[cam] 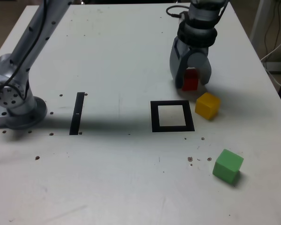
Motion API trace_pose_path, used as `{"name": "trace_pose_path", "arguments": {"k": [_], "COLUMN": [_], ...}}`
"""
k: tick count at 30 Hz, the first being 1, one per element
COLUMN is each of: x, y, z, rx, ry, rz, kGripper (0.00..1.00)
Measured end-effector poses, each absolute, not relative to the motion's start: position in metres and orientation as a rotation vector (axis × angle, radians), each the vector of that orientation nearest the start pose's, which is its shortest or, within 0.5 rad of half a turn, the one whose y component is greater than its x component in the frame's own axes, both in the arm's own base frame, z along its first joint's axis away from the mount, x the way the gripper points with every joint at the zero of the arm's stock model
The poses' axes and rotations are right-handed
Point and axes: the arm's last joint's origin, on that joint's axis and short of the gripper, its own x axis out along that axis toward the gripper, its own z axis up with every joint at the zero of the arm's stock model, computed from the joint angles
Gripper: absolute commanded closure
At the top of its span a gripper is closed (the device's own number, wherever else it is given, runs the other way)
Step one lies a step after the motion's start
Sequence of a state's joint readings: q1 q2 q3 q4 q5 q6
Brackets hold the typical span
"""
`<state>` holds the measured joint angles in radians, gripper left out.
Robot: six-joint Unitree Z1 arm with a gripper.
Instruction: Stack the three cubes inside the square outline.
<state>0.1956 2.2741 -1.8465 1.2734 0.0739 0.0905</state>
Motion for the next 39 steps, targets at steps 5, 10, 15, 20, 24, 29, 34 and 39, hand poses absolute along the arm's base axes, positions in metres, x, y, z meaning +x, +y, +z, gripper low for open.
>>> {"name": "trace_pose_path", "arguments": {"k": [5,10,15,20,24,29,34,39], "x": [0.419,0.401,0.38,0.368,0.356,0.348,0.348,0.357], "y": [0.087,0.08,0.063,0.045,0.021,0.001,-0.014,-0.018], "z": [0.218,0.24,0.253,0.254,0.251,0.253,0.251,0.236], "rx": [-0.033,-0.014,0.015,0.047,0.059,0.074,0.084,0.071], "ry": [1.709,1.689,1.691,1.702,1.692,1.674,1.66,1.672], "rz": [0.124,0.126,0.103,0.072,0.028,0.002,-0.016,-0.029], "kGripper": [0.72,0.72,0.72,0.72,0.72,0.72,0.72,0.72]}}
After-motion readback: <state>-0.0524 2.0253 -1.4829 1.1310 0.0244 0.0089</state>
